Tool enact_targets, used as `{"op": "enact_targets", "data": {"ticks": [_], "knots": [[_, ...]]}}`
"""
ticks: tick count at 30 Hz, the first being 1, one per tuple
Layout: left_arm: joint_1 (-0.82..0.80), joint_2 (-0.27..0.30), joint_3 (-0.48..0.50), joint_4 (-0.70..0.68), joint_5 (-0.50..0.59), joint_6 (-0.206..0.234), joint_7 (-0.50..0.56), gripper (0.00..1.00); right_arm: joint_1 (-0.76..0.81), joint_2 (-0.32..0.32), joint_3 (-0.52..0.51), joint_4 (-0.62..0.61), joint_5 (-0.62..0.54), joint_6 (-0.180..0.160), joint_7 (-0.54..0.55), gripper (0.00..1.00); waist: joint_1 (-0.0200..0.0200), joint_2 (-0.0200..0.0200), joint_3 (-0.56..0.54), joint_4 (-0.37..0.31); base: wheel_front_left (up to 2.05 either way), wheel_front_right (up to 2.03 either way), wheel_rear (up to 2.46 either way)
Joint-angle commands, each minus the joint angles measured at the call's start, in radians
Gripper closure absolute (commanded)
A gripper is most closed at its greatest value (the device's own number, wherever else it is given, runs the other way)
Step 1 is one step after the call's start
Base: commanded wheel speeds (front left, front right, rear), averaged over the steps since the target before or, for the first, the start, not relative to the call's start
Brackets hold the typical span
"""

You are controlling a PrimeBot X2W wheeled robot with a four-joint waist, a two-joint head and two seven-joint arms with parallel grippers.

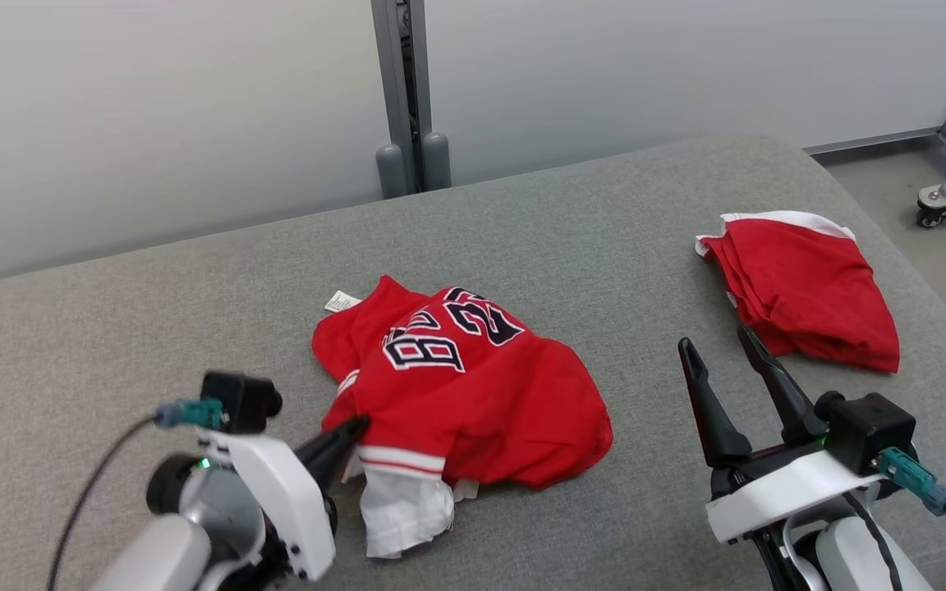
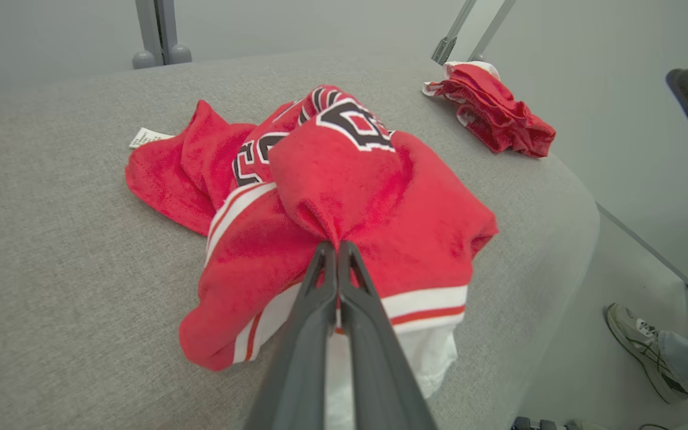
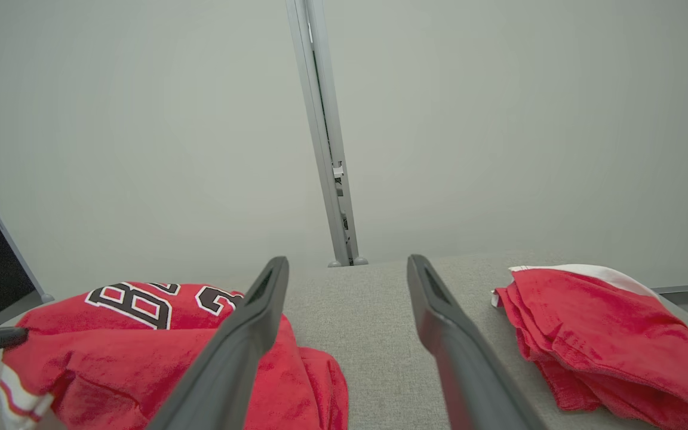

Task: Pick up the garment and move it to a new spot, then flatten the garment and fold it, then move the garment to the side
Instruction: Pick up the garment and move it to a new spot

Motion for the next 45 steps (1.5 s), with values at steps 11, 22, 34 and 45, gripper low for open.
{"op": "enact_targets", "data": {"ticks": [11,22,34,45], "knots": [[0.01,-0.083,-0.029,0.197,0.004,-0.028,-0.194,0.0,0.005,-0.015,0.005,0.02,-0.004,0.0,-0.001,0.0,0.0,0.0,0.003,0.053,0.0,0.0,0.0],[0.057,0.015,0.073,0.011,0.037,0.032,-0.357,0.0,0.037,-0.019,-0.018,0.011,-0.009,0.0,-0.001,0.0,0.0,0.0,-0.023,0.106,0.0,0.0,0.0],[0.251,0.074,0.226,-0.045,0.21,0.255,-0.563,0.0,0.094,-0.007,-0.075,-0.006,-0.011,0.0,-0.001,0.0,0.0,0.0,-0.03,0.135,0.0,0.0,0.0],[0.42,-0.102,0.401,-0.175,0.335,0.255,-0.567,0.0,0.138,-0.001,-0.114,-0.005,-0.007,0.0,-0.001,0.0,0.0,0.0,-0.029,0.146,0.0,0.0,0.0]]}}
